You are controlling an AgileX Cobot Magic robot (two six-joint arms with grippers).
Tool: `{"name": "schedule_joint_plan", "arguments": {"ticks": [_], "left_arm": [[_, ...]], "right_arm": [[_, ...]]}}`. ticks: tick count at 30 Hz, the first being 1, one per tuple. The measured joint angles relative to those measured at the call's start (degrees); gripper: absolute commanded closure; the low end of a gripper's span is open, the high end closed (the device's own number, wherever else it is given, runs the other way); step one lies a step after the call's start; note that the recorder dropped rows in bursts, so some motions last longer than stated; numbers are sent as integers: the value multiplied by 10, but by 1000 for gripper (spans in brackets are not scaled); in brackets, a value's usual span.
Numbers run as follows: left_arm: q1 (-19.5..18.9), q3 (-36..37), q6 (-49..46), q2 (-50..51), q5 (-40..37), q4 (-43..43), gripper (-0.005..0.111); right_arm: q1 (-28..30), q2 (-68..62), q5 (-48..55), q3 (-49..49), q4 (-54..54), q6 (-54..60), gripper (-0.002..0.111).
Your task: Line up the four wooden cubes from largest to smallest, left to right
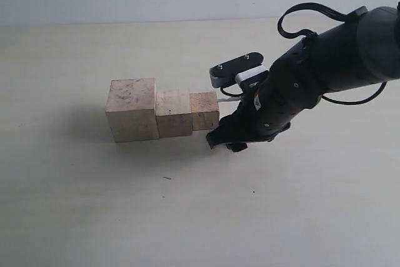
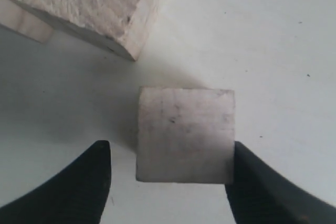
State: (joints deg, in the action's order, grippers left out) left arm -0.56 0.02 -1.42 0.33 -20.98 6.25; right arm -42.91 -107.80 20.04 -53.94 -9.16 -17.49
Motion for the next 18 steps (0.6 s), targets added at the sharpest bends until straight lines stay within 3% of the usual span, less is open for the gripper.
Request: {"name": "schedule_joint_plan", "arguments": {"ticks": [3, 8, 12, 18], "left_arm": [[0, 0, 0, 0, 0, 0, 107], [0, 0, 0, 0, 0, 0, 107], [0, 0, 0, 0, 0, 0, 107], [0, 0, 0, 0, 0, 0, 107]], "right_arm": [[0, -2, 3, -1, 0, -2, 63], [0, -2, 82, -30, 2, -3, 107], [0, 5, 174, -67, 3, 3, 108], [24, 50, 207, -104, 6, 87, 108]]}}
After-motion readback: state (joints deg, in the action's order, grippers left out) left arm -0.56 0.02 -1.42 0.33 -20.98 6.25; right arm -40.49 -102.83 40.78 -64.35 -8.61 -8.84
